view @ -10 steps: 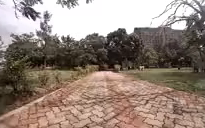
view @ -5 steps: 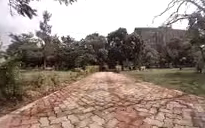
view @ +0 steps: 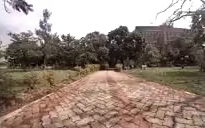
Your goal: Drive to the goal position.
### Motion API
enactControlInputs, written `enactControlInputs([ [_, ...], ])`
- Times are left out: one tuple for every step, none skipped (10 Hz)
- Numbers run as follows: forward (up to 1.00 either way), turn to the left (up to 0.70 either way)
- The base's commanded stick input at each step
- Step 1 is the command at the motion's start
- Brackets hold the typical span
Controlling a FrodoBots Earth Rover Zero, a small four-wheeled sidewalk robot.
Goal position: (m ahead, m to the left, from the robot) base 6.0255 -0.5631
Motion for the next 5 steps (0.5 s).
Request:
enactControlInputs([
  [0.7, 0.0],
  [0.7, 0.0],
  [0.7, 0.0],
  [0.7, 0.0],
  [0.7, 0.0],
])
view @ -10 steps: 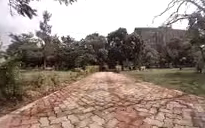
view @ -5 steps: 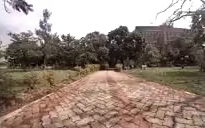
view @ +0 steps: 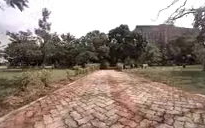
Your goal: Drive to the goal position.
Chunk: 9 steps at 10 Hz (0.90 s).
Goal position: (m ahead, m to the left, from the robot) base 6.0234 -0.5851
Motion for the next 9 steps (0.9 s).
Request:
enactControlInputs([
  [0.7, 0.0],
  [0.7, 0.0],
  [0.7, 0.0],
  [0.7, 0.0],
  [0.7, 0.0],
  [0.7, 0.0],
  [0.7, 0.0],
  [0.7, 0.0],
  [0.7, -0.12],
])
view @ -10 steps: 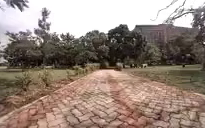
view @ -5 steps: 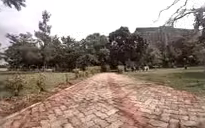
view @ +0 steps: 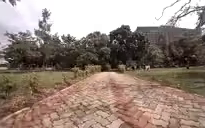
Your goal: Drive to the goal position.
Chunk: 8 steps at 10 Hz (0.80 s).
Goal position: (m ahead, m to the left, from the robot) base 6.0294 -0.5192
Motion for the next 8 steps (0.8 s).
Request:
enactControlInputs([
  [0.7, -0.3],
  [0.7, -0.35],
  [0.7, -0.35],
  [0.7, -0.35],
  [0.7, -0.35],
  [0.7, -0.35],
  [0.7, -0.35],
  [0.7, -0.06],
])
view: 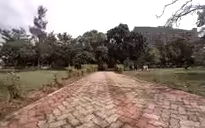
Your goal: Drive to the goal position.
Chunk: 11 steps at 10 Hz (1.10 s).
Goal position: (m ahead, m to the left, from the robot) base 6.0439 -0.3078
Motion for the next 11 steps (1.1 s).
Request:
enactControlInputs([
  [0.7, -0.04],
  [0.7, -0.03],
  [0.7, -0.01],
  [0.7, 0.0],
  [0.7, 0.0],
  [0.7, 0.0],
  [0.7, 0.0],
  [0.7, 0.0],
  [0.7, 0.0],
  [0.7, 0.0],
  [0.7, 0.0],
])
